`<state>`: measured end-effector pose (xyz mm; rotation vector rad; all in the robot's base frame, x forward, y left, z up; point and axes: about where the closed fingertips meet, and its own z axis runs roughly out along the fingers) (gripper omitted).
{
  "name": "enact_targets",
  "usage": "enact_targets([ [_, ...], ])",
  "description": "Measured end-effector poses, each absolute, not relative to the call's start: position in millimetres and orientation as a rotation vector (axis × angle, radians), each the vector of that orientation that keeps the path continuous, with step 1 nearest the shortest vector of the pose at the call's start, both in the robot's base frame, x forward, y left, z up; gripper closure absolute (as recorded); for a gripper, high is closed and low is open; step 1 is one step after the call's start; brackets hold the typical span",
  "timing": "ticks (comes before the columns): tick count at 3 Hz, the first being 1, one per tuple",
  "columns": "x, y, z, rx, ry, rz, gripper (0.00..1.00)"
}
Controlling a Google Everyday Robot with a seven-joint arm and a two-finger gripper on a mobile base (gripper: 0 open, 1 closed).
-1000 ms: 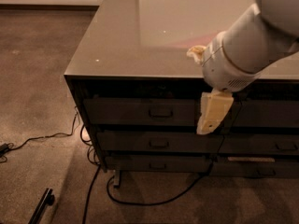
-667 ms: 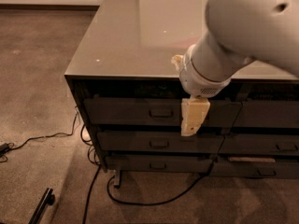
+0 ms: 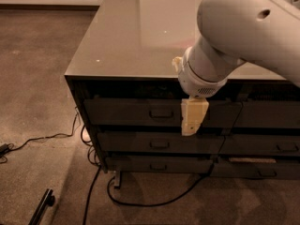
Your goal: Open top drawer
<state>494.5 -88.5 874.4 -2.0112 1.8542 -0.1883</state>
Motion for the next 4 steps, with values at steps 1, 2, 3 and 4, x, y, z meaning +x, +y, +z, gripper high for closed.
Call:
enact_targets([
  [1,506,-91,863,-2.027,1.866,-0.180,0.00],
  [2,516,-91,838,-2.052,1.874,-0.164,0.00],
  [3,526,-96,802,-2.079,1.908,-0.150,0.00],
  [4,543,-103,752,-2.108,1.976,-0.146,0.00],
])
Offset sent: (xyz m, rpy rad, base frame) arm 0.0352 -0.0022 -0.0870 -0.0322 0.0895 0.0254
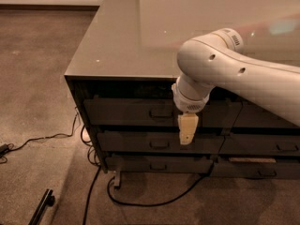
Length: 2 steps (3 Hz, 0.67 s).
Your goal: Open top drawer
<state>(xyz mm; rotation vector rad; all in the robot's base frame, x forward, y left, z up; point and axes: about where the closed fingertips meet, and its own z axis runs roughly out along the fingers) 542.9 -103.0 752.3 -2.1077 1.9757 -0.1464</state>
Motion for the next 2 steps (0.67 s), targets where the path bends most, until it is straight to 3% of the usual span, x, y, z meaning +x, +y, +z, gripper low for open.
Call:
enact_targets([
  [2,545.4,-97.1,749.5,-2.201,1.874,-0.149,0.00],
])
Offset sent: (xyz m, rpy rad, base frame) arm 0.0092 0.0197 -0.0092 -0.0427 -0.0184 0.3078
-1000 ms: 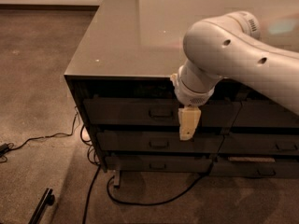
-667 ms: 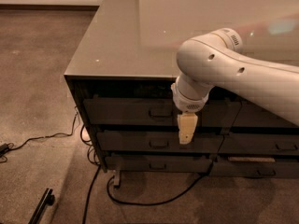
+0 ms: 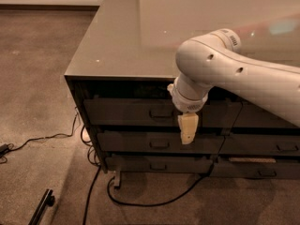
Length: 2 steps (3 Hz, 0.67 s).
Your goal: Open top drawer
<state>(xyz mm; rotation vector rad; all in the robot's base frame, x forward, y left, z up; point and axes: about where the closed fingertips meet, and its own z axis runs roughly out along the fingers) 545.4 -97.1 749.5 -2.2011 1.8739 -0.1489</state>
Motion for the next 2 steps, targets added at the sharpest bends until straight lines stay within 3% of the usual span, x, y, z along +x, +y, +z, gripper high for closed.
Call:
enact_targets([
  [2,554,-101,732,-2.412,1.707,-0.244,0.00],
])
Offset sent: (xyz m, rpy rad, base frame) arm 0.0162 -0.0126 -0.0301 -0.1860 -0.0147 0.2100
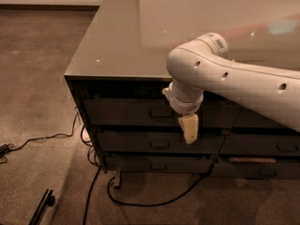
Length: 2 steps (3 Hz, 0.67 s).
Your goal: Open top drawer
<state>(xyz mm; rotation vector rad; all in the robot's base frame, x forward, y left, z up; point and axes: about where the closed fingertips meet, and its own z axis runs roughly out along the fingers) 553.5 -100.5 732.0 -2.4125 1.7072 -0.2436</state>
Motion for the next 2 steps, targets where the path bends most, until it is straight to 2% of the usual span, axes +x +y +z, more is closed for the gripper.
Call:
enact_targets([
  [2,579,-129,720,-2.335,1.804,-0.215,0.00],
])
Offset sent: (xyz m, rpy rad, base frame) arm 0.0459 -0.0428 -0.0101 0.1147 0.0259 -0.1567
